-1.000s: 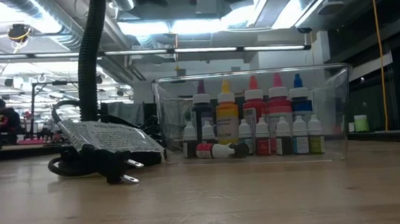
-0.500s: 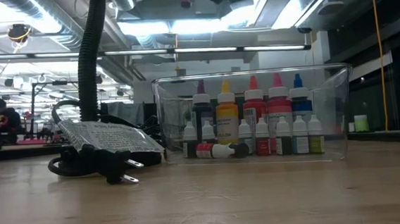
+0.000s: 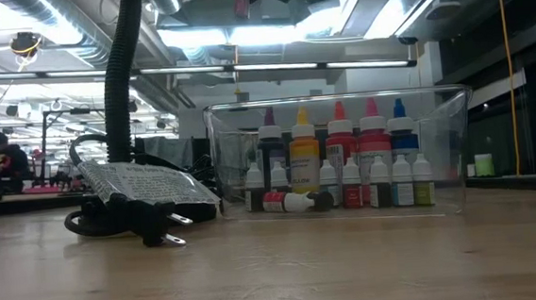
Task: Pick & Place food coloring
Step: Put the small red food coloring bottle into the transparent bin
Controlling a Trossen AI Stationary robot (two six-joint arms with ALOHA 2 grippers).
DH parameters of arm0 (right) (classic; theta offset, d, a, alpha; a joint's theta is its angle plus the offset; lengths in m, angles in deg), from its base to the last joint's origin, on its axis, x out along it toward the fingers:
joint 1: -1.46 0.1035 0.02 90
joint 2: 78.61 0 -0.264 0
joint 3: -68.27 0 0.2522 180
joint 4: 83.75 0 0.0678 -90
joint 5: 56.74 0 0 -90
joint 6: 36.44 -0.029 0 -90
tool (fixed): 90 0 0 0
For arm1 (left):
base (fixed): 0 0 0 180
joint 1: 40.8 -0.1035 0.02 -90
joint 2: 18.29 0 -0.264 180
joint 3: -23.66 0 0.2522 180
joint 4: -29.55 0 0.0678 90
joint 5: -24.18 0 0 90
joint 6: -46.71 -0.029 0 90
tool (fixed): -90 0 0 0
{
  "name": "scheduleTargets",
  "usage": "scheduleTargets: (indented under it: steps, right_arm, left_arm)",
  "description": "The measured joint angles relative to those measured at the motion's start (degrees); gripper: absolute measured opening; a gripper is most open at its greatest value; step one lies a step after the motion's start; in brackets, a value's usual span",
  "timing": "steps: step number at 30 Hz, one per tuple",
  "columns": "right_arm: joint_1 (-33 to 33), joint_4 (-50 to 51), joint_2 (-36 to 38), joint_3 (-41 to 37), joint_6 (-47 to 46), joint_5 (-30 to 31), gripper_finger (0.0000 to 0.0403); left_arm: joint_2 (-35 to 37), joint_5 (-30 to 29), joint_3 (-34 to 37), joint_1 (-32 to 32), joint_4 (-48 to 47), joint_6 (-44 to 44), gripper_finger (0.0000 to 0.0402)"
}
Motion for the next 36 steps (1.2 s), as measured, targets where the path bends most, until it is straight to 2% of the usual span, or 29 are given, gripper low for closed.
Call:
scheduleTargets:
  steps: [2, 9, 17, 23, 30, 33, 36]
  right_arm:
    - [0.55, 0.58, -0.02, 0.00, 0.01, 1.62, 0.0060]
    - [2.33, 2.42, -0.02, 0.00, -1.56, 1.74, 0.0060]
    - [4.09, 8.22, -2.04, -0.15, -2.09, 7.78, 0.0060]
    - [4.25, 10.00, -0.68, -9.25, -2.39, 7.49, 0.0060]
    - [4.37, 9.14, 8.09, -19.27, -3.33, 7.76, 0.0060]
    - [3.96, 6.78, 13.86, -24.11, -4.93, 8.39, 0.0060]
    - [3.88, -1.81, 19.13, -31.16, -6.93, 7.87, 0.0060]
  left_arm:
    - [3.25, 0.69, 5.83, 0.00, 2.08, 0.67, 0.0333]
    - [14.93, 0.56, 24.26, 0.00, 14.02, 3.60, 0.0333]
    - [26.04, -1.76, 38.01, 0.00, 21.76, 4.49, 0.0333]
    - [29.36, -1.85, 41.38, 0.00, 24.49, 8.61, 0.0333]
    - [29.45, -1.83, 41.67, 0.00, 24.14, 9.03, 0.0333]
    - [29.32, -1.83, 41.81, 0.00, 23.00, 9.95, 0.0333]
    - [29.50, -1.81, 42.51, 0.02, 22.04, 9.68, 0.0333]
